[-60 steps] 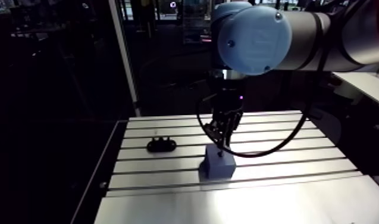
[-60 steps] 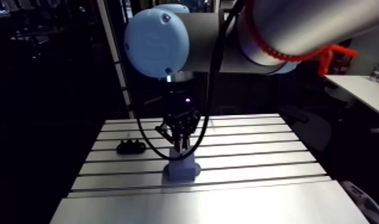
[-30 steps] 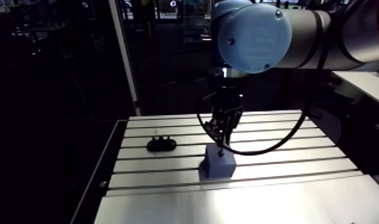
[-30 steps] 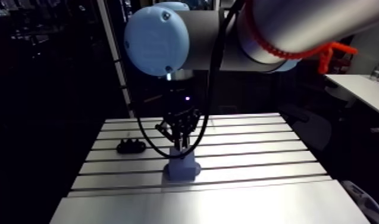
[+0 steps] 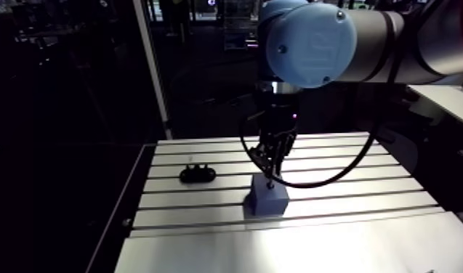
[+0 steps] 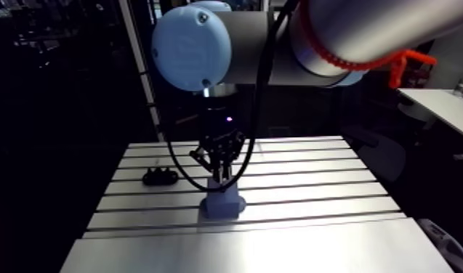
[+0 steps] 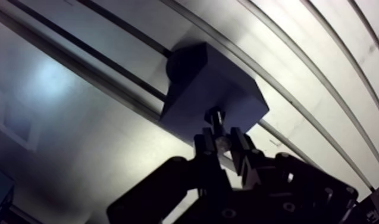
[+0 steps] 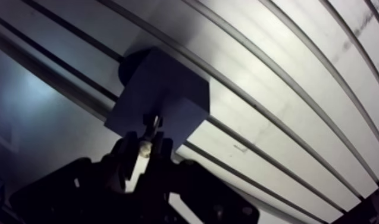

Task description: Pick up the M10 bolt and insert it into the hex recess until seated.

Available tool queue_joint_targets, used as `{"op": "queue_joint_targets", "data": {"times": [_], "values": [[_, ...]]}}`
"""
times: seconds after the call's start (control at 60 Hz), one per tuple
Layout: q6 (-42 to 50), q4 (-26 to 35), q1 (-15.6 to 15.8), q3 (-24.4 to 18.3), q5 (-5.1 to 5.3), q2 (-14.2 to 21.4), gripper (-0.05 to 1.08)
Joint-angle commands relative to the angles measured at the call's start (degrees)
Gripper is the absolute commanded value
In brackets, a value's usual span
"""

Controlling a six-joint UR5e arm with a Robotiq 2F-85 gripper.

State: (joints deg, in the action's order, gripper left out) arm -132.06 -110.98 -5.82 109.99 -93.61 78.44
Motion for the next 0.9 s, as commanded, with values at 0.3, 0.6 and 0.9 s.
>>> {"op": "queue_joint_targets", "data": {"times": [0.3, 0.6, 0.9], "values": [[0.0, -0.1, 0.1, -0.1, 0.05, -0.1, 0.85], [0.0, -0.1, 0.1, 0.1, 0.05, -0.2, 0.85], [0.1, -0.1, 0.1, 0.1, 0.05, -0.2, 0.85]]}}
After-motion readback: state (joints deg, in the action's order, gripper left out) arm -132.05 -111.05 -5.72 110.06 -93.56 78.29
